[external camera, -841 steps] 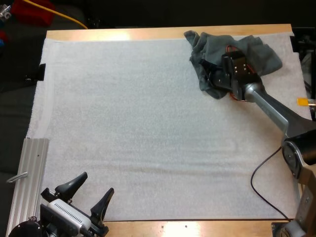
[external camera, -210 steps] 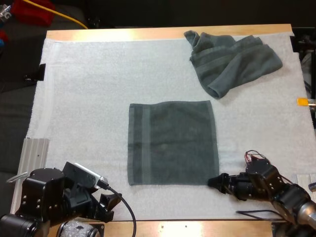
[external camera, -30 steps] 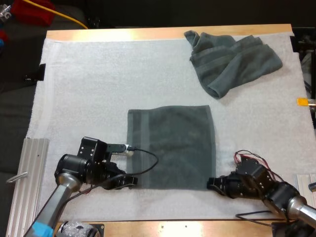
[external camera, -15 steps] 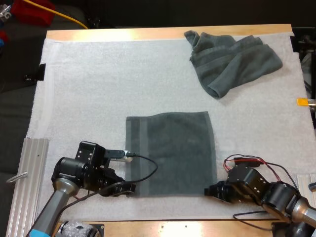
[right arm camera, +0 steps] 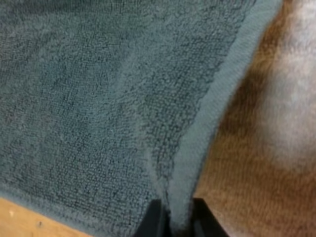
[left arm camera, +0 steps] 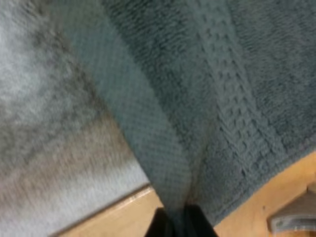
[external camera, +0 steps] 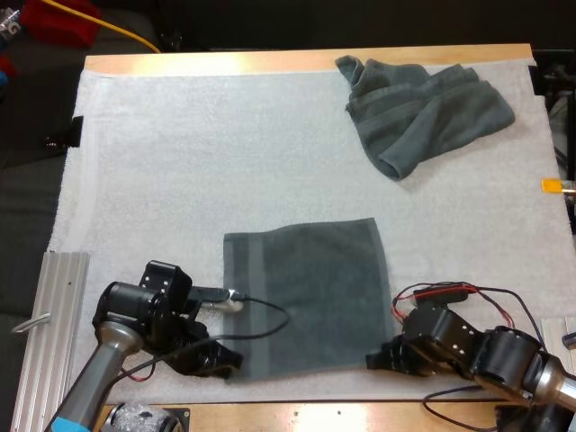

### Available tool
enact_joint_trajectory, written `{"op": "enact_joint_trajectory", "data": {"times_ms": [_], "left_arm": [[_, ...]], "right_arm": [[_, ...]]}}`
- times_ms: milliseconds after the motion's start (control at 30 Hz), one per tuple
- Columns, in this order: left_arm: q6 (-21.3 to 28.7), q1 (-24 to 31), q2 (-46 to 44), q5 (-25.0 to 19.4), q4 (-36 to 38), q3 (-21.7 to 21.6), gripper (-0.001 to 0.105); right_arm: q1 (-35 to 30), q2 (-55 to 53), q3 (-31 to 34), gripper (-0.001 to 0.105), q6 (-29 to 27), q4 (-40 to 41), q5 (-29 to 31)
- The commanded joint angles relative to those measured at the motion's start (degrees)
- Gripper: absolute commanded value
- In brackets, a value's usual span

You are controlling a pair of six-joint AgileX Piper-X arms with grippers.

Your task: Pick towel from pile, fold and stack

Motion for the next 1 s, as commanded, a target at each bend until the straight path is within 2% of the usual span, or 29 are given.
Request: {"op": "enact_joint_trajectory", "data": {"times_ms": [0,100,267,533,767,967], "left_arm": [[0.6,-1.3,-1.1,-0.1,1.9,-0.3,0.000],[-0.6,-3.9,-3.4,-0.7,3.3,-0.3,0.000],[-2.0,-4.6,-5.3,-0.7,3.2,-0.3,0.000],[-3.7,-4.6,-2.0,0.0,-2.4,-0.5,0.000],[-4.3,-3.8,3.8,0.3,-6.6,-3.9,0.000],[-3.8,2.3,8.5,0.8,-8.9,-7.1,0.000]], "right_arm": [[0.8,-0.3,-0.7,0.001,-0.8,2.2,0.7],[2.2,-0.3,-1.3,0.001,-0.6,3.5,1.2],[3.0,-0.3,-1.4,0.001,1.3,4.4,1.5],[2.1,-0.3,-1.8,0.001,7.0,0.8,1.2],[-5.8,1.5,-1.8,0.001,7.5,-6.1,-4.9],[-15.1,6.2,-1.8,0.001,7.5,-12.0,-13.1]]}}
